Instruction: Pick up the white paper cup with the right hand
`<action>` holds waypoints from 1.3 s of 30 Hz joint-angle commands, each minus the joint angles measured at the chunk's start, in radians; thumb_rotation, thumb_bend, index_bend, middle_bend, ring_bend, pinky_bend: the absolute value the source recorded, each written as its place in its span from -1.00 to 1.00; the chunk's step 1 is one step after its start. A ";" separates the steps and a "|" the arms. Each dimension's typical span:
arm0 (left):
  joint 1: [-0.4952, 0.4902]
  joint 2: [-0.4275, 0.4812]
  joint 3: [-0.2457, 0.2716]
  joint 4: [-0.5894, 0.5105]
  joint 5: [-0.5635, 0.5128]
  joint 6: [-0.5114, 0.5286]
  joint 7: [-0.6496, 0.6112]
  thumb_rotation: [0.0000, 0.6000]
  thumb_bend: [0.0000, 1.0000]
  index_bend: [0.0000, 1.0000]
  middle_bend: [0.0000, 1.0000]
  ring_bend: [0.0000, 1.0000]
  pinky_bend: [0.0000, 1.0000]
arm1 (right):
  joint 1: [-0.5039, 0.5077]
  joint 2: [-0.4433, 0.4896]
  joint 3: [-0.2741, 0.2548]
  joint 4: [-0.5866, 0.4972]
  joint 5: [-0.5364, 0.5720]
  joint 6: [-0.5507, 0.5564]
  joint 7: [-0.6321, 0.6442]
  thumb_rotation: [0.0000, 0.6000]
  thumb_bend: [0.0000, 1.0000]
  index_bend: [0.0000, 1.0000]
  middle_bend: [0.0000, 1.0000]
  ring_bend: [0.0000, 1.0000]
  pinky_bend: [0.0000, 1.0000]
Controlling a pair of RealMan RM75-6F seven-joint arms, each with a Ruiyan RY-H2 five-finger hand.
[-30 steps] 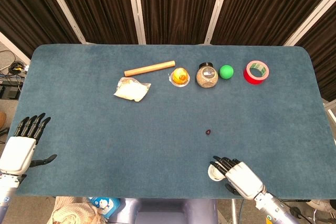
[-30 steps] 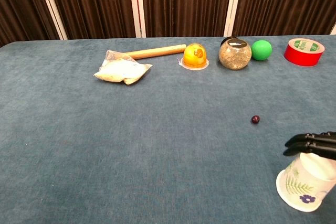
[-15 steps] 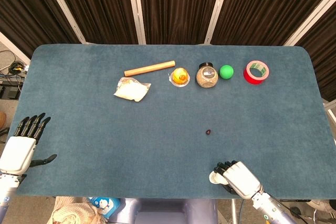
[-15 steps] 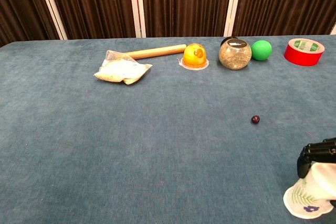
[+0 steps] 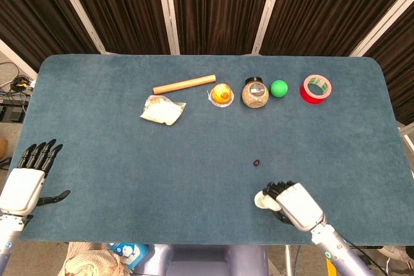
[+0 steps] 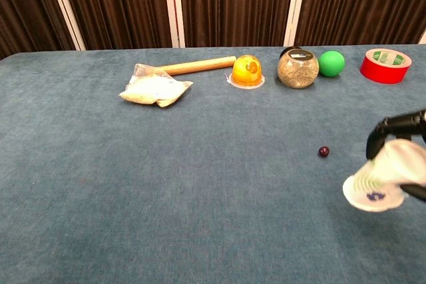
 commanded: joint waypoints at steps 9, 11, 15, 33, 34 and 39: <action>-0.005 0.002 -0.001 -0.004 -0.006 -0.010 -0.006 1.00 -1.00 -1.00 -1.00 -1.00 -1.00 | 0.085 -0.060 0.122 0.003 0.179 -0.097 -0.104 1.00 -0.14 -0.11 -0.22 -0.05 0.16; -0.007 0.002 -0.003 -0.005 -0.011 -0.016 -0.008 1.00 -1.00 -1.00 -1.00 -1.00 -1.00 | 0.099 -0.077 0.135 0.017 0.204 -0.114 -0.123 1.00 -0.14 -0.11 -0.22 -0.05 0.16; -0.014 0.003 -0.006 -0.006 -0.020 -0.031 -0.012 1.00 -1.00 -1.00 -1.00 -1.00 -1.00 | 0.129 -0.118 0.160 0.049 0.257 -0.144 -0.154 1.00 -0.14 -0.11 -0.22 -0.05 0.16; -0.022 0.008 -0.006 -0.016 -0.028 -0.046 -0.028 1.00 -1.00 -1.00 -1.00 -1.00 -1.00 | 0.196 -0.243 0.183 0.225 0.356 -0.170 -0.183 1.00 -0.14 -0.11 -0.22 -0.05 0.16; -0.023 0.007 -0.006 -0.016 -0.029 -0.047 -0.027 1.00 -1.00 -1.00 -1.00 -1.00 -1.00 | 0.197 -0.245 0.182 0.225 0.360 -0.171 -0.183 1.00 -0.14 -0.11 -0.22 -0.05 0.16; -0.024 0.006 -0.007 -0.016 -0.034 -0.051 -0.026 1.00 -1.00 -1.00 -1.00 -1.00 -1.00 | 0.199 -0.254 0.175 0.225 0.384 -0.169 -0.206 1.00 -0.14 -0.85 -0.56 -0.39 -0.34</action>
